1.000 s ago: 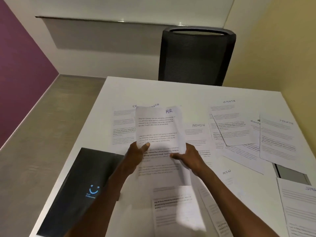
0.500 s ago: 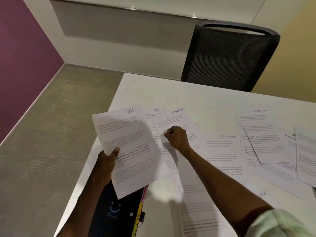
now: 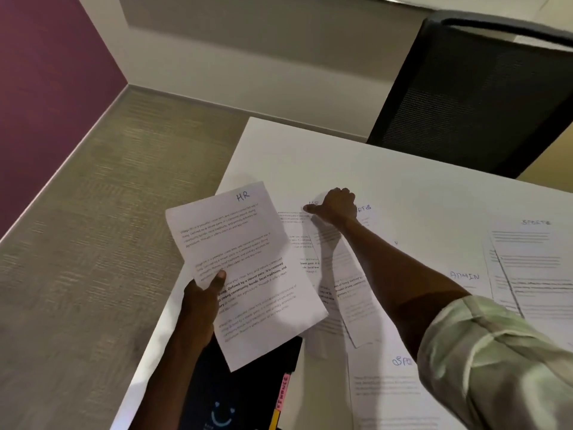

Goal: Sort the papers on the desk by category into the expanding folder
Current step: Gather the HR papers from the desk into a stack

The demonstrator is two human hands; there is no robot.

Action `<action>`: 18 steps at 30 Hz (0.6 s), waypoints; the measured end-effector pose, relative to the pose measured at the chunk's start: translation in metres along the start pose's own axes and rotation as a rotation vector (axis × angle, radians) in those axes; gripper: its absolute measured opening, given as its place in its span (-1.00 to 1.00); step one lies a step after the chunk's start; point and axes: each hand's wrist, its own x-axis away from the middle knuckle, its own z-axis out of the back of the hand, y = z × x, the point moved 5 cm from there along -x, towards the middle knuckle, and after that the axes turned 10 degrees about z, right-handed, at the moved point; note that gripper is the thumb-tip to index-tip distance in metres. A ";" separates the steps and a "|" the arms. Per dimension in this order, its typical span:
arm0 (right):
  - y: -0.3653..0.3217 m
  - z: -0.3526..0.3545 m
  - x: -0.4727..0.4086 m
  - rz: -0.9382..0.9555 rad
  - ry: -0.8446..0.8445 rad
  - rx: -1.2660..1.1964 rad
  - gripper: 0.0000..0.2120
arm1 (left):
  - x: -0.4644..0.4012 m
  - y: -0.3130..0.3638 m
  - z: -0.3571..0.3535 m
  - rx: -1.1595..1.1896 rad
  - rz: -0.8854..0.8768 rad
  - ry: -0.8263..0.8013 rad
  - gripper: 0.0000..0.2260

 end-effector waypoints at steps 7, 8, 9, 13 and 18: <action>-0.016 -0.014 -0.011 0.112 0.043 0.209 -0.43 | -0.012 0.002 0.004 0.030 0.008 0.012 -0.75; -0.018 -0.015 -0.010 0.114 0.035 0.200 -0.48 | -0.010 0.002 0.003 0.034 0.010 0.015 -0.76; -0.019 -0.016 -0.011 0.108 0.030 0.186 -0.55 | -0.009 0.002 0.003 0.039 0.010 0.020 -0.76; -0.016 -0.009 -0.007 0.059 0.030 -0.031 -0.74 | 0.001 0.003 0.006 0.016 -0.008 0.018 -0.75; -0.007 0.034 0.009 0.162 0.067 -0.327 -0.76 | 0.013 0.012 0.022 -0.034 -0.035 0.031 -0.68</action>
